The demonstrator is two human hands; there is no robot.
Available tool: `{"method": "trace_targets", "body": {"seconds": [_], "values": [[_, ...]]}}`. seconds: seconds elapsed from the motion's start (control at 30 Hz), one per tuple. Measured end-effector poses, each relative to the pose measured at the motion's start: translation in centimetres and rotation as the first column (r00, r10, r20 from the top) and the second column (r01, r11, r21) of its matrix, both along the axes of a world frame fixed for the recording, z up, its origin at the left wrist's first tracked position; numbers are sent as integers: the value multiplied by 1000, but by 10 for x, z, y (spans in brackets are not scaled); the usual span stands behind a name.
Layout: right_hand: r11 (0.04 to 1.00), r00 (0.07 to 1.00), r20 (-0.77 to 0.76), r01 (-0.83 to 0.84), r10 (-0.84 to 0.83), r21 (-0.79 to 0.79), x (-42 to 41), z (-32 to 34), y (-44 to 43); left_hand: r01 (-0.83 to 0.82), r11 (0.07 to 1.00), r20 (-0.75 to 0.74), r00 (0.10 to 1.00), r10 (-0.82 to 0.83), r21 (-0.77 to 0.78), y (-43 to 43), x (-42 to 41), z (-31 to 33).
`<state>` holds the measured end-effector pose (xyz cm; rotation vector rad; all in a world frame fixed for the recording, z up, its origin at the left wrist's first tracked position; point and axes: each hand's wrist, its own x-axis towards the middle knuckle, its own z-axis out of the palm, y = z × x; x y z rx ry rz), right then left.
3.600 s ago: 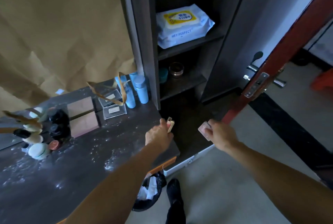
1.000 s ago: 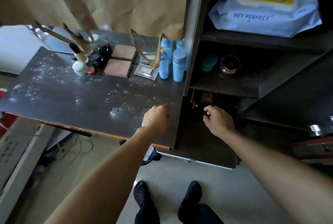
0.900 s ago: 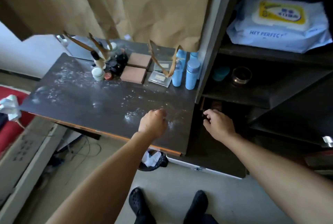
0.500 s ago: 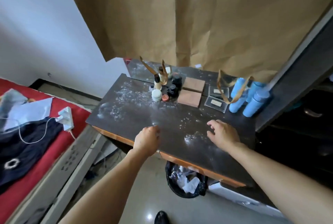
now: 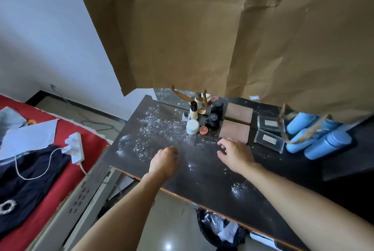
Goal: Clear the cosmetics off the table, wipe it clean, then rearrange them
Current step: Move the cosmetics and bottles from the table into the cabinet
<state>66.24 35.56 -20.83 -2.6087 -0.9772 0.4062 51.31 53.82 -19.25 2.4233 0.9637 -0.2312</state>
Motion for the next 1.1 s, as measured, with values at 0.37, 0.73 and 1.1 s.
{"method": "trace_targets", "body": {"seconds": [0.37, 0.73, 1.1], "values": [[883, 902, -216, 417, -374, 213, 39, -30, 143, 27, 997, 7, 1000, -27, -67, 97, 60, -54], [678, 688, -133, 725, -713, 121, 69, -70, 213, 253, 968, 163, 954, -250, 6, 160, 118, -97], [661, 763, -111, 614, -636, 432, 33, -57, 161, 536, 838, 135, 827, -546, 103, 145, 181, -112]]}}
